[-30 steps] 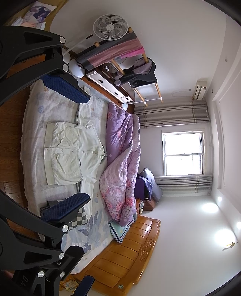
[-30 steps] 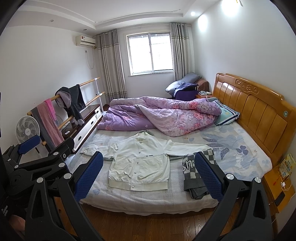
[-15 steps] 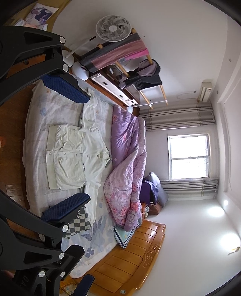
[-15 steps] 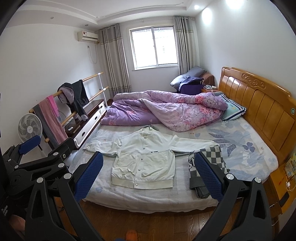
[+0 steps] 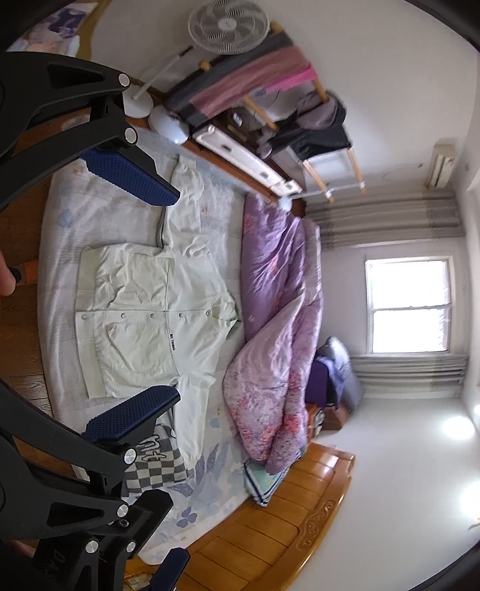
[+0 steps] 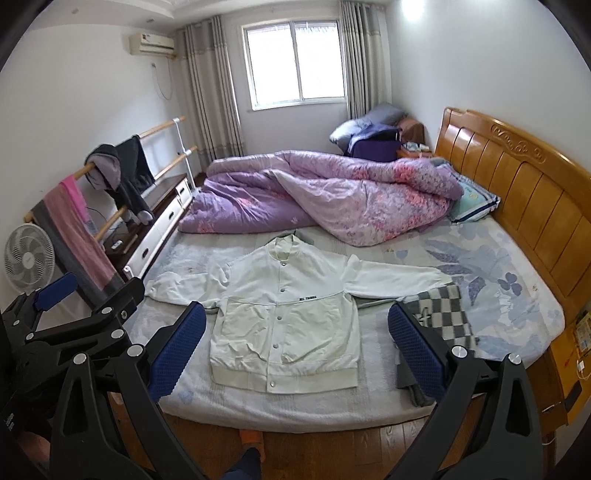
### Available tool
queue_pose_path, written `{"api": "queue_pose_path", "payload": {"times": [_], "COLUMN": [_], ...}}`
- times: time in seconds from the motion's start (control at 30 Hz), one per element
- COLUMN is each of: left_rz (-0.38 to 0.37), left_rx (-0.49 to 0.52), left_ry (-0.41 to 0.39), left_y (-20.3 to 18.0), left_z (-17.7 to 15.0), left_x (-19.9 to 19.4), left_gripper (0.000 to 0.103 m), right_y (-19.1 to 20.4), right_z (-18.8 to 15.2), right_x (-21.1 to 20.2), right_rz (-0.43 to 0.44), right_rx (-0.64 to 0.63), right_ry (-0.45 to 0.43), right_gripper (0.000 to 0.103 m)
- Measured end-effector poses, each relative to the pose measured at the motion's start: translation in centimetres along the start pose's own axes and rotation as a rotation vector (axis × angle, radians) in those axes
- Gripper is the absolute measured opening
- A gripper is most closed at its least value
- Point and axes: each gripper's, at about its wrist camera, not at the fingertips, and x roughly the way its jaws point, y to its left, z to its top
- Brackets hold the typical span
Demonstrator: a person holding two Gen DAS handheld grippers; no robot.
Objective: Fold large clothes
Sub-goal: 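Grasp the white jacket's sleeve cuff with the left tool while the right tool grasps the jacket body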
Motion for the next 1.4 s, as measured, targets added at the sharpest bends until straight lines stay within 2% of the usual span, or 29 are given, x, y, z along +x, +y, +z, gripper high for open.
{"api": "queue_pose_path", "payload": {"times": [0.1,0.3,0.43,0.53,0.63,0.8,0.93,1.03,1.17,1.27,1.33,1.37,1.4], "left_rz": [-0.062,-0.083,-0.061,-0.077,-0.072,0.069,0.181,0.256,0.275,0.27,0.285,0.277,0.273], "left_rx": [-0.003,-0.026,-0.075,-0.163,-0.277,-0.466,-0.66,-0.79,-0.969,-1.071,-1.08,-1.089,-1.1], "left_ry": [0.084,0.17,0.254,0.339,0.421,0.512,0.507,0.5,0.465,0.482,0.478,0.466,0.464], "left_y": [4.2,13.1,18.5,22.2,26.5,35.7,44.7,50.3,56.9,59.9,61.1,61.5,61.8], "left_z": [2.2,5.8,6.5,5.6,3.8,-1.7,-6.7,-10.1,-14.2,-16.5,-17.1,-17.4,-17.7], "left_x": [6.9,18.6,26.5,31.1,36.7,47.1,53.7,56.8,61.4,64.5,65.6,66.0,66.3], "left_gripper": [0.098,0.098,0.098,0.098,0.098,0.098,0.098,0.098,0.097,0.097,0.096,0.092,0.08], "right_y": [3.0,9.5,13.4,15.7,17.4,18.9,18.9,19.1,18.2,17.9,17.9,17.9,17.7], "right_z": [2.3,7.2,8.5,9.3,9.3,7.8,5.8,4.0,1.8,0.4,-0.5,-0.8,-1.3], "right_x": [5.6,17.8,24.6,30.3,35.9,45.2,52.8,58.1,63.0,65.7,67.2,67.8,68.5], "right_rz": [-0.007,0.008,0.023,0.024,0.019,0.01,0.011,0.004,0.013,0.029,0.04,0.048,0.057], "right_rx": [0.02,0.025,0.018,-0.003,-0.016,-0.04,-0.055,-0.068,-0.061,-0.061,-0.06,-0.056,-0.051], "right_ry": [0.051,0.163,0.215,0.261,0.296,0.378,0.427,0.479,0.527,0.558,0.579,0.585,0.597], "right_gripper": [0.095,0.095,0.095,0.095,0.095,0.095,0.095,0.095,0.095,0.095,0.095,0.095,0.095]}}
